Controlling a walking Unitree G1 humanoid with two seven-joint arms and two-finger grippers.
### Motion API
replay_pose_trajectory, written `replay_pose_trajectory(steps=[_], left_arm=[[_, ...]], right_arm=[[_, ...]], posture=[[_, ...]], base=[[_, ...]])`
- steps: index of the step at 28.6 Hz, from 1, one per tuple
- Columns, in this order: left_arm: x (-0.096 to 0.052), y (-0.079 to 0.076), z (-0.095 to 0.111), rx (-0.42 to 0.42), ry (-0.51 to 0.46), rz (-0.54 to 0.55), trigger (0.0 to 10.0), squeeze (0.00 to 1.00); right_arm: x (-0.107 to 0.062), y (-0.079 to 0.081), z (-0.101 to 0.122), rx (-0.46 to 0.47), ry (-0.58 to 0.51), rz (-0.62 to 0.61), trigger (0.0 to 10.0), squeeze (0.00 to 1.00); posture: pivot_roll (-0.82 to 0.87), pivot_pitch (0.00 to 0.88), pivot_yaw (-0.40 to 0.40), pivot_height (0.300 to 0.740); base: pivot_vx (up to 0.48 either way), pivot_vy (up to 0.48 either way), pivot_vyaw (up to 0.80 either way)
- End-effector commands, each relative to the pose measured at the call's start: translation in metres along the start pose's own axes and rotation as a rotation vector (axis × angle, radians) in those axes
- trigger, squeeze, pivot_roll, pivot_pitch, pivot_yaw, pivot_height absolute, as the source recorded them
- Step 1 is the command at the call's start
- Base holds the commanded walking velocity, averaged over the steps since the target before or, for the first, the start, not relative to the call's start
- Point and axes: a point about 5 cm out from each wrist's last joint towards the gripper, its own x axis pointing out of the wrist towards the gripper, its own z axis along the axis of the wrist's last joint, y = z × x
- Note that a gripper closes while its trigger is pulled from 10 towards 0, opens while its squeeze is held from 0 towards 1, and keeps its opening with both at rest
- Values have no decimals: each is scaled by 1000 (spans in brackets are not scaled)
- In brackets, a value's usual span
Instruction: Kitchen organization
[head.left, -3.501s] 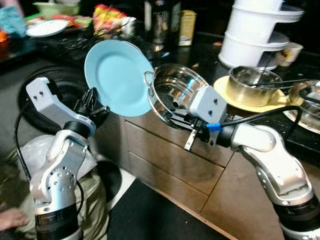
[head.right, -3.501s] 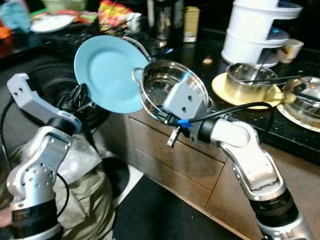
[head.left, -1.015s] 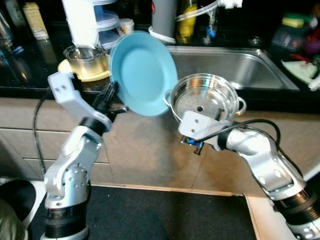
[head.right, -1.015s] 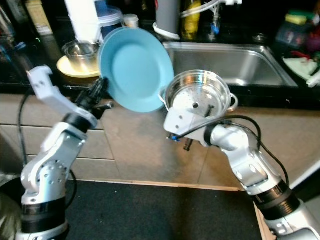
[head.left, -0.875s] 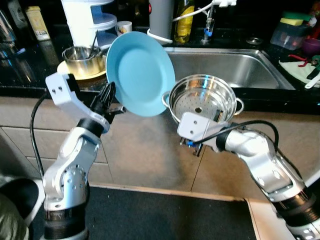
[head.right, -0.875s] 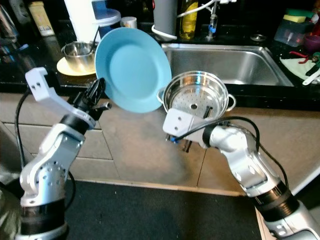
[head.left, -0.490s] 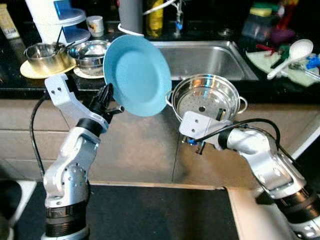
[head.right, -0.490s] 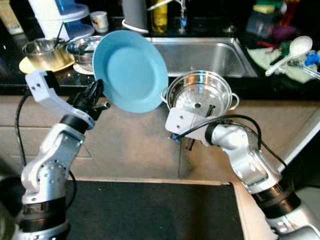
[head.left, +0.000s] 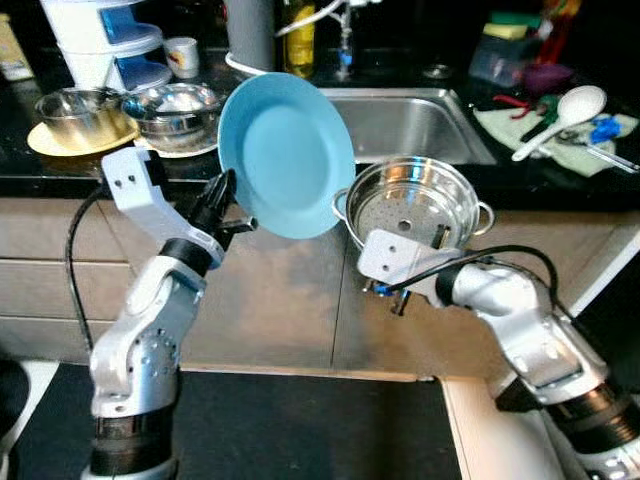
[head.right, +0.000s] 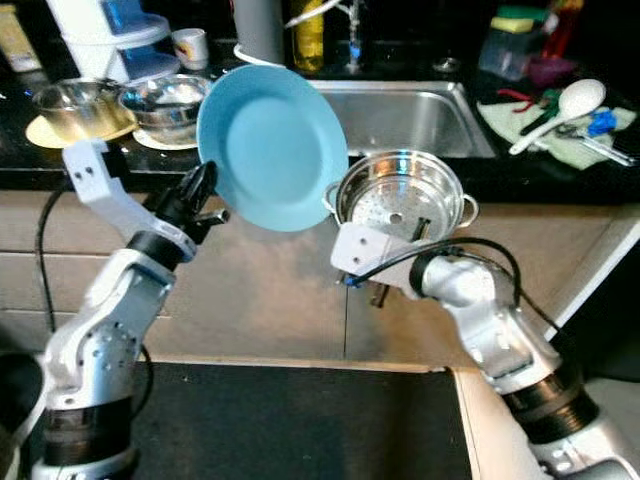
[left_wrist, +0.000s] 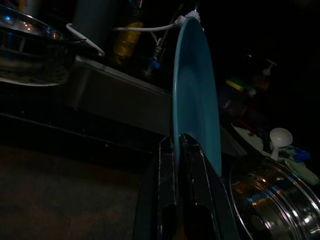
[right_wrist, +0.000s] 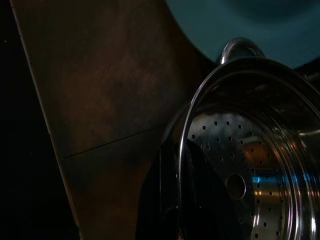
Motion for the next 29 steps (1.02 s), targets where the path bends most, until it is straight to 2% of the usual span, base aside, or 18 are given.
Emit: replay_pose_trajectory(steps=[1, 11, 17, 24, 29], left_arm=[[0, 0, 1, -11, -6, 8, 10000, 0], [1, 3, 4, -10, -20, 29, 10000, 0], [2, 0, 10, 23, -35, -4, 10000, 0], [6, 0, 22, 41, -70, -21, 10000, 0], [8, -1, 27, 49, -83, -29, 10000, 0]], right_arm=[[-2, -4, 3, -14, -13, -11, 10000, 0], [-1, -3, 3, -13, -14, -9, 10000, 0], [0, -7, 3, 3, -20, -41, 10000, 0], [0, -20, 6, 3, -30, -100, 10000, 0], [0, -22, 4, 2, -15, -121, 10000, 0]], posture=[[2, 0, 7, 740], [5, 0, 4, 740], [8, 0, 3, 740], [11, 0, 1, 740], [12, 0, 1, 740]], base=[[0, 0, 0], [0, 0, 0], [0, 0, 0], [278, 0, 0], [302, 0, 0]])
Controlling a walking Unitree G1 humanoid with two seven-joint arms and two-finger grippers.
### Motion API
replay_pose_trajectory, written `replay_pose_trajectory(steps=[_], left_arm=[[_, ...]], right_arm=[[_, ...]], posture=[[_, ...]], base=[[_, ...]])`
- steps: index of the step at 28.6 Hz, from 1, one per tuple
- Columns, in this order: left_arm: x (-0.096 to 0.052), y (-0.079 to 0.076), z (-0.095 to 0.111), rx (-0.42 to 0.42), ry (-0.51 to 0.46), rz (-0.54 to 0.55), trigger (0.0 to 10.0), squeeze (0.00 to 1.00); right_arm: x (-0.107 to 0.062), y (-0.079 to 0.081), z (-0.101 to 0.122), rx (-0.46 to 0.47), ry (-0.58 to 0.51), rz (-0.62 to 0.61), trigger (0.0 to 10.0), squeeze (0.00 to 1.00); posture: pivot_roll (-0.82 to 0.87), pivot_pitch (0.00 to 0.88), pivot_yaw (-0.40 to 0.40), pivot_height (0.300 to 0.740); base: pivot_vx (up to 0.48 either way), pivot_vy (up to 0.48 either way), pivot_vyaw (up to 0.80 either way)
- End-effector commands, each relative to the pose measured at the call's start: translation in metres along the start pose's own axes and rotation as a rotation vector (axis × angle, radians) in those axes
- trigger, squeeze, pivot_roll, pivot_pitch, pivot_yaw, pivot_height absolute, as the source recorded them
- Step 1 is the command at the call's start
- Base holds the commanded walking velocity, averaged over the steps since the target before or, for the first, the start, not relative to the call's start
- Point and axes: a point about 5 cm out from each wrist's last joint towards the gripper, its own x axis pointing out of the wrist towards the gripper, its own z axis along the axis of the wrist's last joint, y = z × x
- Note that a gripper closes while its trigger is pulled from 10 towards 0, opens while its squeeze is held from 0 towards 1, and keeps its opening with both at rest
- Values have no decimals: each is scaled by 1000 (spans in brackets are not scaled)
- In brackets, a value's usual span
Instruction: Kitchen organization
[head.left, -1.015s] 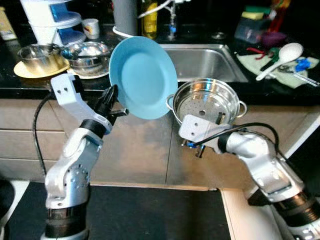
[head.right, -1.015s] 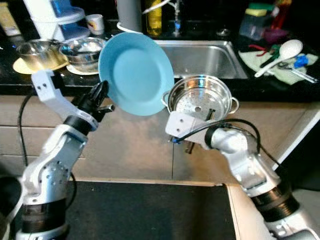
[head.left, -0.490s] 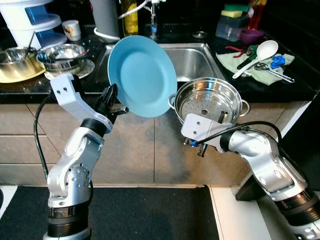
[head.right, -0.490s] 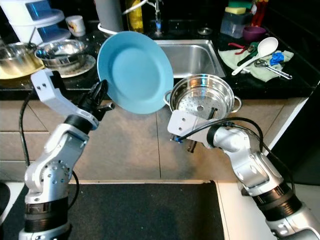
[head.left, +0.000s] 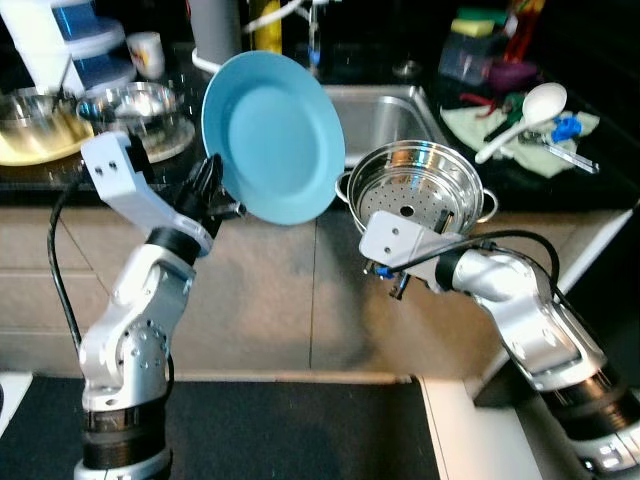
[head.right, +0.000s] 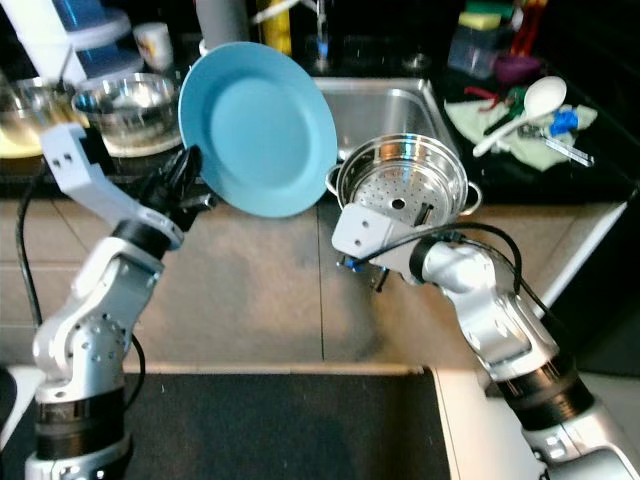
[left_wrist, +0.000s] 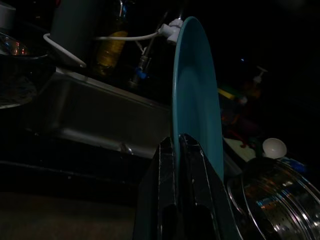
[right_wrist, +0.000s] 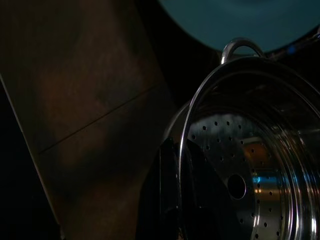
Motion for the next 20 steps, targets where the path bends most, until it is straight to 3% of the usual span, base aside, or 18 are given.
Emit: replay_pose_trajectory(steps=[1, 20], left_arm=[[2, -3, 7, 7, -28, -23, 10000, 0], [5, -4, 14, 25, -47, -32, 10000, 0]], right_arm=[[-1, -8, 1, -17, 2, -47, 10000, 0], [2, -9, 5, -10, -22, -63, 10000, 0]], posture=[[12, 0, 1, 740], [16, 0, -2, 740]], base=[[311, 0, 0], [328, 0, 0]])
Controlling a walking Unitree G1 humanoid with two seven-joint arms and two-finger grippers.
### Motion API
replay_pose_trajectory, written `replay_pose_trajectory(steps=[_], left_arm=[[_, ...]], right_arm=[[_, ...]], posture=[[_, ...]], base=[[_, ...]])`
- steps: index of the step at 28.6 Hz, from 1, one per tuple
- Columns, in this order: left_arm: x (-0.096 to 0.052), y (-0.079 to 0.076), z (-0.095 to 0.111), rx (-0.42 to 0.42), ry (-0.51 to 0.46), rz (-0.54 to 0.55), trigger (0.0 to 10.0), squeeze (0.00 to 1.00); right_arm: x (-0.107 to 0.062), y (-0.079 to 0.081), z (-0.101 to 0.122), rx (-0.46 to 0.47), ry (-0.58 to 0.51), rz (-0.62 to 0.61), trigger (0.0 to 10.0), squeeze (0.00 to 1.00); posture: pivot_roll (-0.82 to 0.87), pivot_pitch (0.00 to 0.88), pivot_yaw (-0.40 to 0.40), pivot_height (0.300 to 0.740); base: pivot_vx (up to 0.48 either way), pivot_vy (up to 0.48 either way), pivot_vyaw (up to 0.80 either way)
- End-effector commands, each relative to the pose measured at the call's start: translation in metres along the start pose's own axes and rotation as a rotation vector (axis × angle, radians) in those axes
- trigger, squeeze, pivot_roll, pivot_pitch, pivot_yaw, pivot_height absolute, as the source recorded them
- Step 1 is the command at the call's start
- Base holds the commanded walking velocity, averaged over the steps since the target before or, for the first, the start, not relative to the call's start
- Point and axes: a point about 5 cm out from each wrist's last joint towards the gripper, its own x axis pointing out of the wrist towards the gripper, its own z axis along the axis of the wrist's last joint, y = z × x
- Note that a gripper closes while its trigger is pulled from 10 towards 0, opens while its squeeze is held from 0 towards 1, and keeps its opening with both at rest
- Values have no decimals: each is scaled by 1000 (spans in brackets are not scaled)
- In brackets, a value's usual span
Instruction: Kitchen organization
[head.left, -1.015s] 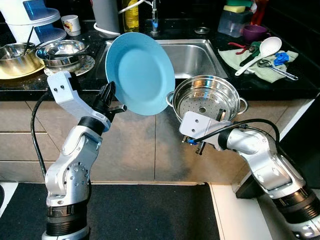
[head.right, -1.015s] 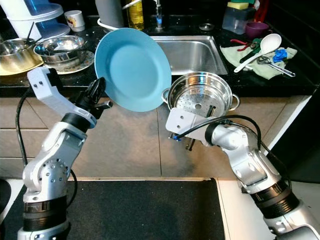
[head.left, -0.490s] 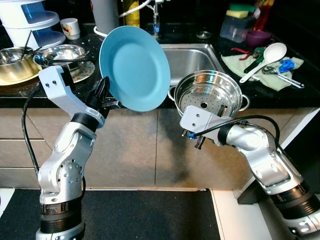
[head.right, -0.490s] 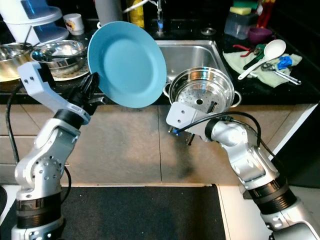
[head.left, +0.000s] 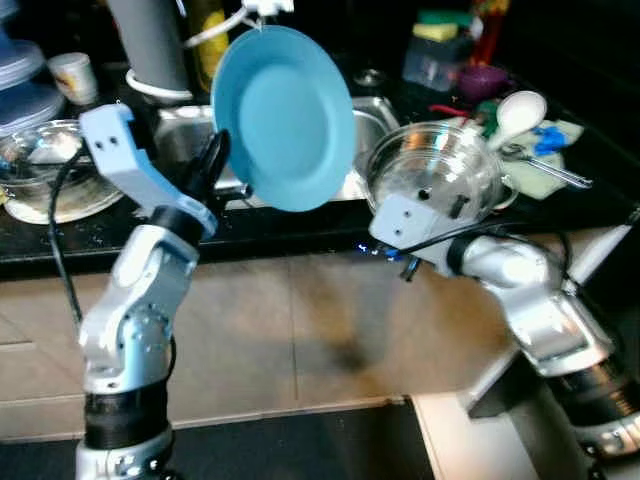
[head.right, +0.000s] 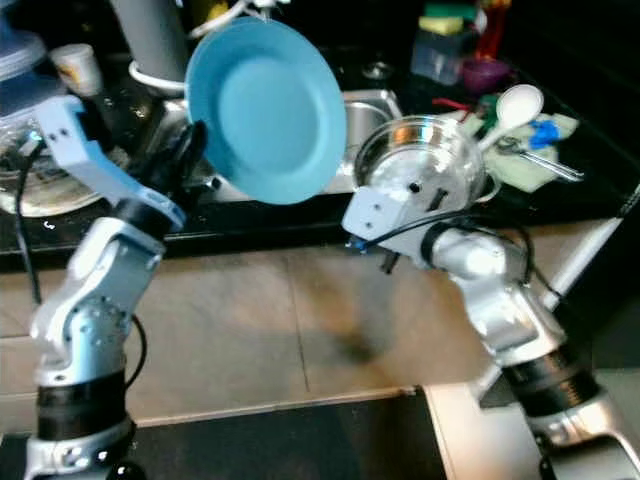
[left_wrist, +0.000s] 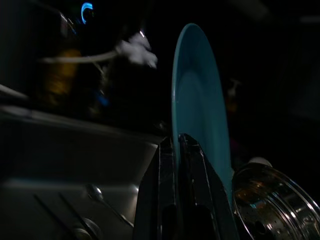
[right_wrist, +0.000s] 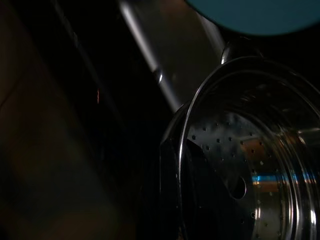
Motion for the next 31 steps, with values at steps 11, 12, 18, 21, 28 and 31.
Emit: replay_pose_trajectory(steps=[11, 12, 18, 21, 28, 31], left_arm=[[-3, 7, -1, -2, 4, 29, 10000, 0], [-3, 7, -2, -3, 6, 30, 10000, 0], [-4, 8, -3, -7, 11, 34, 10000, 0], [-4, 8, -3, -8, 11, 35, 10000, 0], [-4, 8, -4, -12, 14, 36, 10000, 0], [-5, 8, -5, -18, 18, 35, 10000, 0]], right_arm=[[3, 2, 12, -16, -55, 1, 10000, 0], [3, 2, 12, -16, -56, 0, 10000, 0], [3, 1, 13, -11, -64, -2, 10000, 0], [3, 1, 14, -11, -67, -2, 10000, 0], [4, 1, 14, -16, -62, -1, 10000, 0], [4, 1, 13, -20, -56, 0, 10000, 0]], posture=[[13, 0, -1, 740], [13, 0, -1, 740], [12, 0, 1, 740], [12, 0, 2, 740], [14, 0, 1, 740], [14, 0, 1, 740]], base=[[332, 0, 0], [326, 0, 0], [329, 0, 0], [331, 0, 0], [329, 0, 0], [334, 0, 0]])
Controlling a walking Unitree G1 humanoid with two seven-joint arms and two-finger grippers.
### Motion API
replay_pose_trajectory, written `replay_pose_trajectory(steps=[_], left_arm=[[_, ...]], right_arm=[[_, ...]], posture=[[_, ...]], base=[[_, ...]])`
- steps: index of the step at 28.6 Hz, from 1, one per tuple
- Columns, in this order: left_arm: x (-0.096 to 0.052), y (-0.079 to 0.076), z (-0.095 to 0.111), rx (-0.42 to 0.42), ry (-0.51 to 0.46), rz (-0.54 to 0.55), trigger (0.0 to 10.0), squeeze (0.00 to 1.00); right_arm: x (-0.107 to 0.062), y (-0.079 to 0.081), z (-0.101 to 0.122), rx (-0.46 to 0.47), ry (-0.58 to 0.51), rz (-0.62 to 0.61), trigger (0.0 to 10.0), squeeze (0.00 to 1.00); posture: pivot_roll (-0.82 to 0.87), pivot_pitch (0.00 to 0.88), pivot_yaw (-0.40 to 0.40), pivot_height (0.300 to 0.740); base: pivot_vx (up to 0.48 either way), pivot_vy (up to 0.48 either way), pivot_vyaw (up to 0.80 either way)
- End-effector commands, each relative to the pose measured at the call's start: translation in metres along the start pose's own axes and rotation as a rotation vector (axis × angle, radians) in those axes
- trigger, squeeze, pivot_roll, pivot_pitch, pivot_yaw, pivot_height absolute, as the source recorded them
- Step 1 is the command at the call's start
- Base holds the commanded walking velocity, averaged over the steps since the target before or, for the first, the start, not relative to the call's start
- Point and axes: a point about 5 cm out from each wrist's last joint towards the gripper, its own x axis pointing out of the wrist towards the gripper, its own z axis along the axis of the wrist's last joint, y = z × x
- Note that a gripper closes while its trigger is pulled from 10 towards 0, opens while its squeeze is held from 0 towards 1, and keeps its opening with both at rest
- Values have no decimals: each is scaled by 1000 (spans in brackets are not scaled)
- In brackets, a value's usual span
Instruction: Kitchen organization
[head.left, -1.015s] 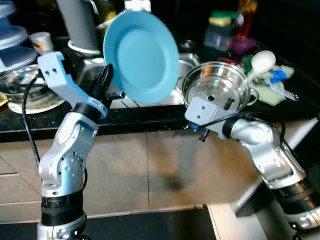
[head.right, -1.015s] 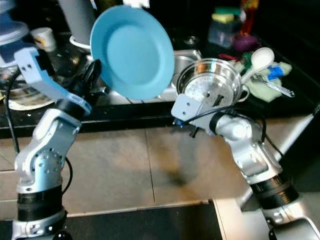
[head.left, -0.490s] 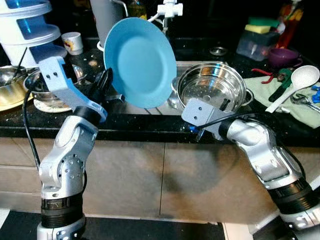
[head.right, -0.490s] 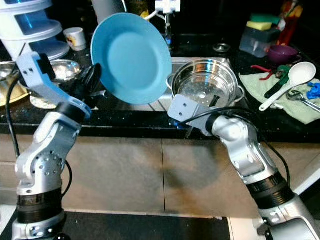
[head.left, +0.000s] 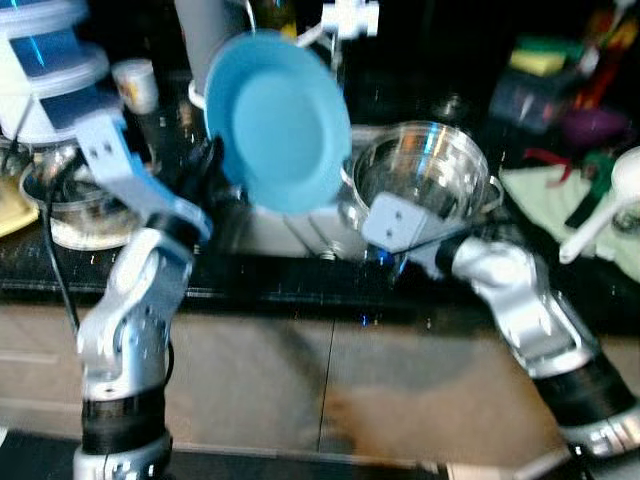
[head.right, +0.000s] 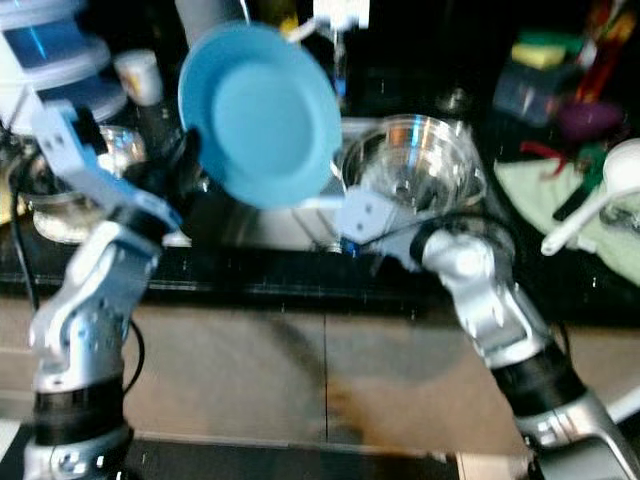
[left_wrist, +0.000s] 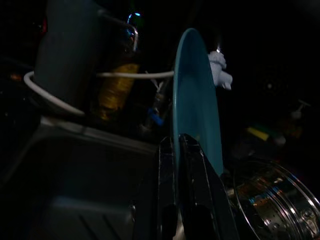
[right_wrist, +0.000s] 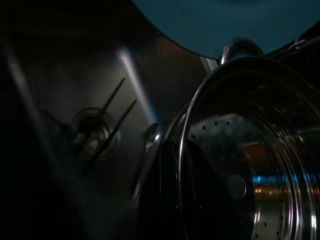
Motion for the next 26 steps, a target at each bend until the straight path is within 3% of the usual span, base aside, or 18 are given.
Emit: replay_pose_trajectory(steps=[1, 9, 14, 19, 22, 26], left_arm=[[-1, 4, 1, -3, -1, 12, 10000, 0], [-2, 4, -7, -64, 29, 11, 10000, 0], [-5, 5, -24, -135, 122, 21, 10000, 0], [-6, 3, -28, -140, 149, 11, 10000, 0], [-6, -1, -26, -117, 120, 1, 10000, 0], [-5, -3, -20, -90, 96, -8, 10000, 0]], right_arm=[[1, -2, 7, -26, -27, -3, 10000, 0], [2, 0, 4, -36, 2, 13, 10000, 0], [2, 3, -3, -43, 45, 43, 10000, 0], [6, 6, -8, -30, 92, 69, 10000, 0], [18, 10, -20, 78, 191, 92, 10000, 0], [24, 7, -31, 119, 272, 79, 10000, 0]], posture=[[14, 0, 1, 740], [15, 0, -2, 740], [14, 0, -2, 740], [13, 0, -4, 740], [21, 0, -12, 740], [35, 0, -20, 740]], base=[[334, 0, 0], [315, 0, 0], [0, 0, 0], [0, 0, 0], [0, 0, 0], [0, 0, 0]])
